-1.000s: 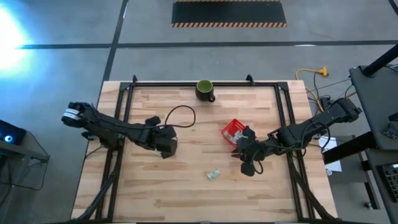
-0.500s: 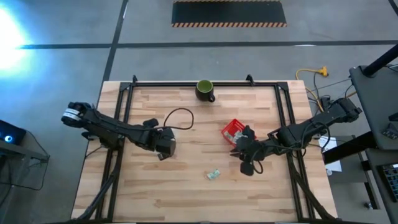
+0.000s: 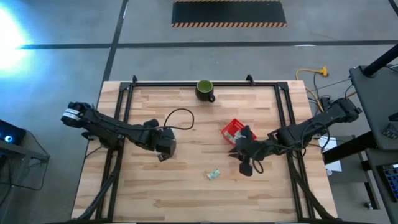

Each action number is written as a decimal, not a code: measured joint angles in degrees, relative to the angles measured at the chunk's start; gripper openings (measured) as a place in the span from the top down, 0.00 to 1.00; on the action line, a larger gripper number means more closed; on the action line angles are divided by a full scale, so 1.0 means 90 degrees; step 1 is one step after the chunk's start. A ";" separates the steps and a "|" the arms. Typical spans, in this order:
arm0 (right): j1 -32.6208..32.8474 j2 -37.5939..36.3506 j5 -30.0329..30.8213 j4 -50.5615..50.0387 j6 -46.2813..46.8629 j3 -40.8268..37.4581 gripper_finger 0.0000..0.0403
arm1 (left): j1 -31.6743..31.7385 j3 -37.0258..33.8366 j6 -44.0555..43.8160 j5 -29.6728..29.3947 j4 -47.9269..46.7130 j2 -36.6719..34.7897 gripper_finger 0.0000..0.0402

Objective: Pick and place items into bin
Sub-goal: Put the stevia packet into the red basket, then return to Home Position

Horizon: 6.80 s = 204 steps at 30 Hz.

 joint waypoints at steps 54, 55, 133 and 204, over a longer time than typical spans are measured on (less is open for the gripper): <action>-0.0012 0.4545 -0.1314 0.3971 -0.1362 0.0065 0.45 | -0.0804 0.0357 0.0062 0.0185 0.0565 -0.0942 0.74; -0.0012 0.4574 -0.1310 0.3908 -0.1338 0.0102 0.45 | -0.0804 0.0357 0.0062 0.0186 0.0566 -0.0942 0.74; -0.1209 0.0444 0.1453 -0.1434 -0.0231 -0.0526 0.98 | -0.0794 0.0356 0.0062 -0.0751 0.1289 -0.0942 0.74; -0.1225 -0.5176 -0.0340 0.2497 -0.2338 -0.3108 0.75 | 0.1137 -0.4039 0.3989 0.1711 0.7957 -0.5863 0.74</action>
